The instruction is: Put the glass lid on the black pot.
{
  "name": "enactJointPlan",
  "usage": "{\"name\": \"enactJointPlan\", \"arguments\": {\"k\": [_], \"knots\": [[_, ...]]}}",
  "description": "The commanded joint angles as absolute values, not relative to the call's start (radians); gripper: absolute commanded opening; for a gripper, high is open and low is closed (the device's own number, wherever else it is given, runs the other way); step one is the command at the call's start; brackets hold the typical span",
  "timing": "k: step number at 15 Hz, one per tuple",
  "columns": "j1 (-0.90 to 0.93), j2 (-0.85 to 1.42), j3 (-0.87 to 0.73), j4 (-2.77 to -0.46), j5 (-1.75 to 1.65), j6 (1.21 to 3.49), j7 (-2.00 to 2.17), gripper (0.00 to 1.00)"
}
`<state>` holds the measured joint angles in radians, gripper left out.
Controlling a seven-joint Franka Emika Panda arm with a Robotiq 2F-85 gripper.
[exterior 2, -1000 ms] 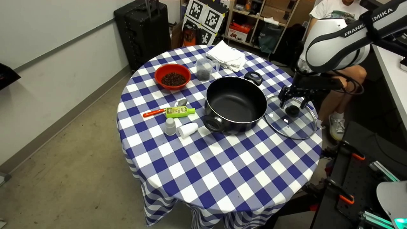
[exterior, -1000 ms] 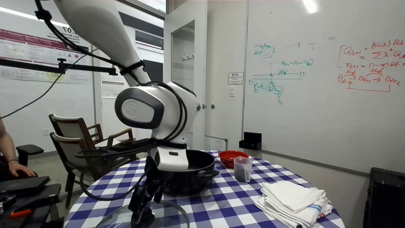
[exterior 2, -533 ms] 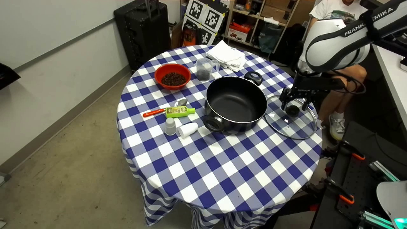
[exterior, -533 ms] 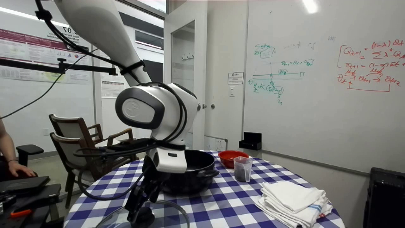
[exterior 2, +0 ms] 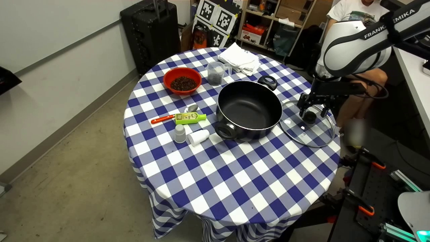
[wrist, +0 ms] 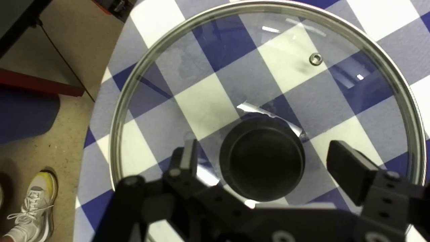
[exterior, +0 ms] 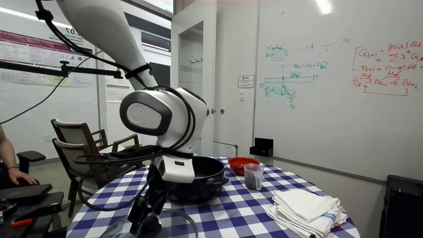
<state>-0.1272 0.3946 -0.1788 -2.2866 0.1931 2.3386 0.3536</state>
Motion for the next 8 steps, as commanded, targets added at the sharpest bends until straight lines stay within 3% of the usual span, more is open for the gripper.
{"name": "enactJointPlan", "arguments": {"k": [1,6,8], "knots": [[-0.125,0.400,-0.177,-2.276,0.188,2.332,0.345,0.67],[-0.127,0.399,-0.173,-2.277,0.192,2.332,0.339,0.29],[-0.126,0.392,-0.174,-2.282,0.192,2.331,0.342,0.25]]}}
